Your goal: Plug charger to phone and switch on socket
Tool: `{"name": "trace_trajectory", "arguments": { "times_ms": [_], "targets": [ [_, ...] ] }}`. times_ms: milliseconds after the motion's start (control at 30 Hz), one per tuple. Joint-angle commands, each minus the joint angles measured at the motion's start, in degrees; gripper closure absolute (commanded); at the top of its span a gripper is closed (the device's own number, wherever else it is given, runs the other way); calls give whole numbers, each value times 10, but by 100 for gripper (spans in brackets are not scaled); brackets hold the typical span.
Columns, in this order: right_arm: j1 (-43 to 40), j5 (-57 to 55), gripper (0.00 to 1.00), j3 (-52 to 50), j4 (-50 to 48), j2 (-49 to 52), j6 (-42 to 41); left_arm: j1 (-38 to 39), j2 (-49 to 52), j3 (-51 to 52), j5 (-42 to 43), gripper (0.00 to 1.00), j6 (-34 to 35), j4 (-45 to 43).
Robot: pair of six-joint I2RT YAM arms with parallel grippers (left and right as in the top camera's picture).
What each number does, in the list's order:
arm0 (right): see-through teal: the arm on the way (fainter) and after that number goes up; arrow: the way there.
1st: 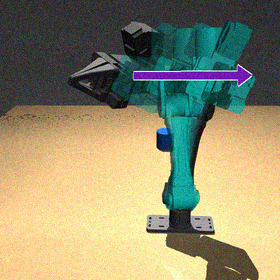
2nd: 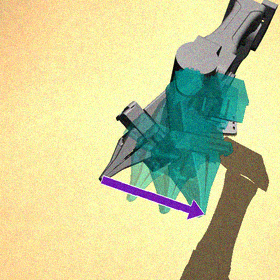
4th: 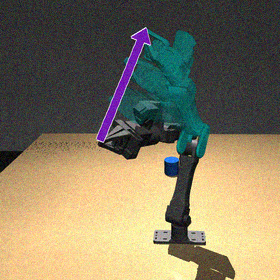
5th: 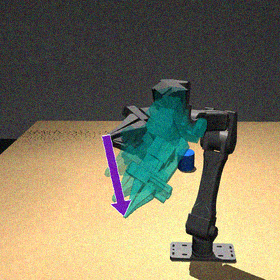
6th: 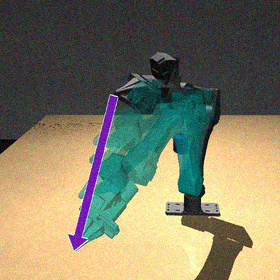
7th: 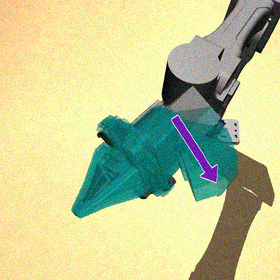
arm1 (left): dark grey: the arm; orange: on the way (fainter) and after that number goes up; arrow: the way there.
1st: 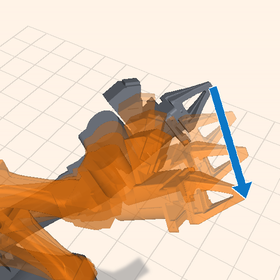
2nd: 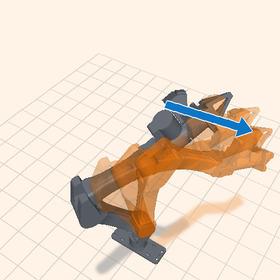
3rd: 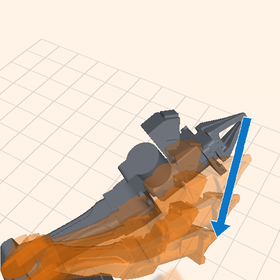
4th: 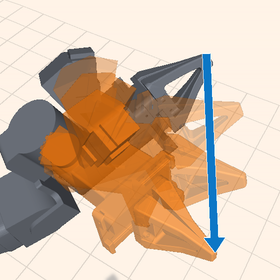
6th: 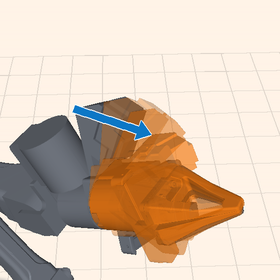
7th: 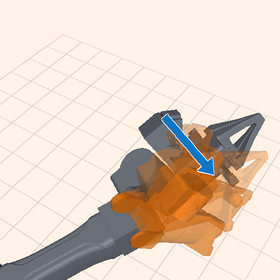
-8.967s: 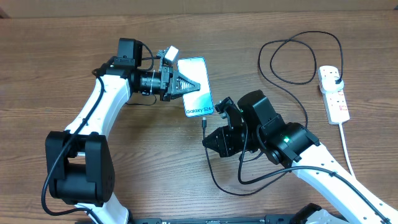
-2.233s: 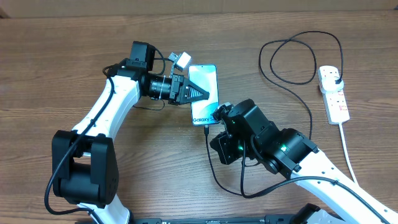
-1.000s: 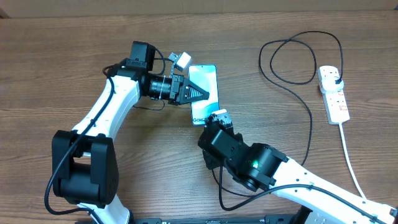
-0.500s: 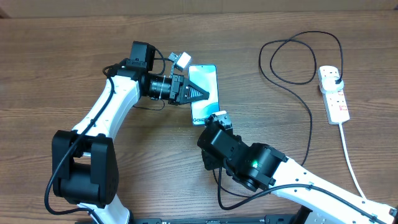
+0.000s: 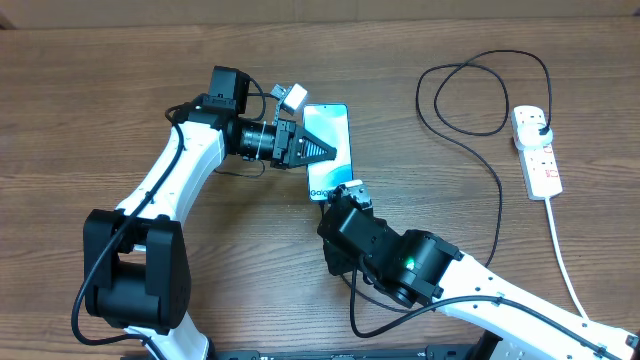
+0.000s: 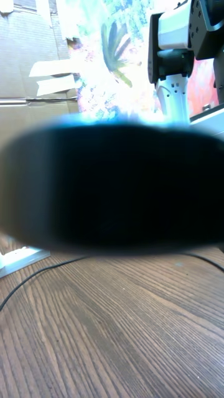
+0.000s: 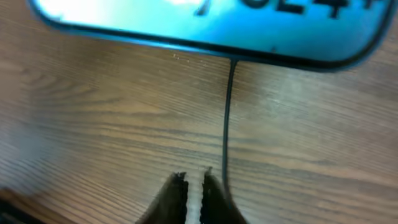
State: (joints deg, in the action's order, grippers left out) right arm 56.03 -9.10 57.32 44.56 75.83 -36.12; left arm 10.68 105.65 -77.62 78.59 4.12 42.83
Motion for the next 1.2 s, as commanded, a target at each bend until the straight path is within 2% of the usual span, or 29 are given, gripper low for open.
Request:
{"name": "trace_trajectory", "arguments": {
  "times_ms": [0, 67, 200, 333, 400, 467, 633, 833, 1067, 1167],
  "targets": [
    [3, 0, 60, -1, -18, 8, 22, -31, -8, -12, 19, 96, 7, -18],
    [3, 0, 53, -17, -42, 22, 44, -56, -8, -12, 19, 96, 28, -32],
    [1, 30, 50, -20, -74, 89, 94, -117, -8, -12, 19, 96, 52, -40],
    [-12, 41, 51, 14, -63, 174, 111, -155, -8, -12, 19, 96, 51, -18],
    [-24, 41, 57, 49, -39, 221, 111, -164, -8, -12, 18, 96, 50, -1],
    [-35, 41, 59, 69, -33, 245, 109, -164, -8, -12, 18, 96, 49, 2],
    [-61, 78, 59, 77, -37, 271, 120, -164, -8, -12, 17, 96, 47, 2],
    [-67, 80, 54, 77, -51, 287, 122, -164, -8, -12, 3, 96, 47, 2],
    [-76, 75, 53, 83, -51, 308, 122, -164, -8, -12, 3, 96, 47, 3],
    [-90, 84, 52, 83, -83, 310, 122, -164, -8, -12, 5, 96, 47, 7]
  ]
}}
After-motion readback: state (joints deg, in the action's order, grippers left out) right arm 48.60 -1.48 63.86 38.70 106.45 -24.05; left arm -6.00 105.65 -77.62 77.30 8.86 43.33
